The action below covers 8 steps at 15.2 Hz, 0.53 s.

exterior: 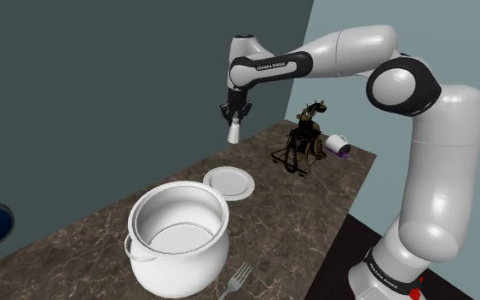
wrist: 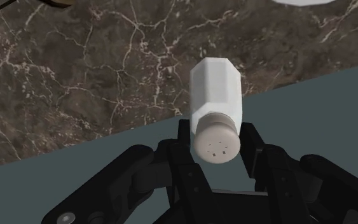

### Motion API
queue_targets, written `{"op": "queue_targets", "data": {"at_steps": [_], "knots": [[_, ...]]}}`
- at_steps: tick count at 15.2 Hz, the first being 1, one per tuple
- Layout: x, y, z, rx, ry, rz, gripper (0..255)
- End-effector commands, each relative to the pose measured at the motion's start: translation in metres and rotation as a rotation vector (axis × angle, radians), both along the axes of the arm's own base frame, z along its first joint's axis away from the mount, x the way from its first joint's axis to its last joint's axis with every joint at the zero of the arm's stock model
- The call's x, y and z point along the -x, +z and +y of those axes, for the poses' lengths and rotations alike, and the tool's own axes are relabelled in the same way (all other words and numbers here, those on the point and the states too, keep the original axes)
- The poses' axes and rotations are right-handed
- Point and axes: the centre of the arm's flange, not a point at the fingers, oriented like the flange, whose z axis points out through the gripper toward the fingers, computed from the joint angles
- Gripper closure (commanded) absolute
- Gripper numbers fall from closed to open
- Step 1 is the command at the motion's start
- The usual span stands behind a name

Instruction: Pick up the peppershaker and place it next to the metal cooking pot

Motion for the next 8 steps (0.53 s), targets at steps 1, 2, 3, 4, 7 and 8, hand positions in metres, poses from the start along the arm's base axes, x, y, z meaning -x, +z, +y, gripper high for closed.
{"op": "queue_targets", "data": {"at_steps": [1, 2, 3, 4, 7, 8], "knots": [[0.000, 0.012, 0.001, 0.000, 0.000, 0.000, 255], [0.000, 0.017, 0.001, 0.000, 0.000, 0.000, 255], [0.000, 0.022, 0.001, 0.000, 0.000, 0.000, 255], [0.000, 0.028, 0.001, 0.000, 0.000, 0.000, 255], [0.000, 0.043, 0.001, 0.000, 0.000, 0.000, 255], [0.000, 0.049, 0.001, 0.000, 0.000, 0.000, 255]]}}
